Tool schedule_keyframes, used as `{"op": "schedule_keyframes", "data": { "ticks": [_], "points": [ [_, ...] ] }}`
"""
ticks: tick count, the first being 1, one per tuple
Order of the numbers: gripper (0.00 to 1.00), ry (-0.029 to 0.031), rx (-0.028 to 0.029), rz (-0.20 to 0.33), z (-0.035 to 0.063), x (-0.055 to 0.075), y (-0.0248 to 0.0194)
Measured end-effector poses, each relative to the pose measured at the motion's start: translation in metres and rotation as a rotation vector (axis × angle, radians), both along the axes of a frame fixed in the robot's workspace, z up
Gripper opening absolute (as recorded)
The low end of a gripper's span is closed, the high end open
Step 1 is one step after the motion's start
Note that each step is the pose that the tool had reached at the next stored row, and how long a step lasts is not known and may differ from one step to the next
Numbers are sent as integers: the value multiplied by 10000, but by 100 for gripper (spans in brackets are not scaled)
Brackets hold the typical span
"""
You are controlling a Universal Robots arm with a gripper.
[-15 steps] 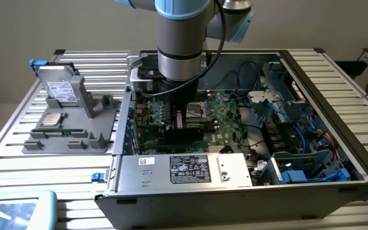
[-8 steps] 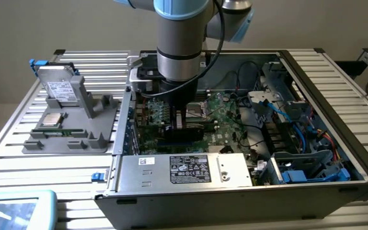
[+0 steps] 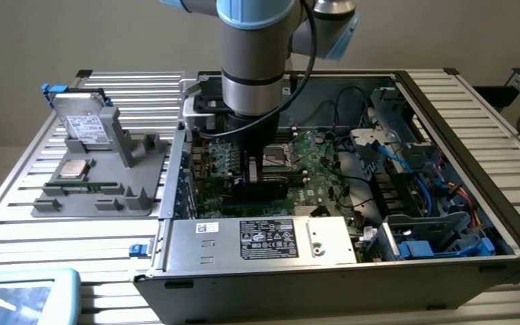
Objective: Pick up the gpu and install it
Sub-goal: 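Insert the gpu into the slot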
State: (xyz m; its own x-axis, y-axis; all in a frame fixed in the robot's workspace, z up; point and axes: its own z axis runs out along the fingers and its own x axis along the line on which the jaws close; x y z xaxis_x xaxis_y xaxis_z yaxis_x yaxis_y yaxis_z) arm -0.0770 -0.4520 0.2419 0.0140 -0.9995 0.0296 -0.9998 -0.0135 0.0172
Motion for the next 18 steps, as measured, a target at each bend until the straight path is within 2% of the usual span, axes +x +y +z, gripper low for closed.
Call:
{"op": "schedule_keyframes", "data": {
  "ticks": [4, 18],
  "points": [
    [27, -69, -1, 12, -4, -4, 0],
    [27, -84, 8, 36, 34, -8, 0]
  ]
}}
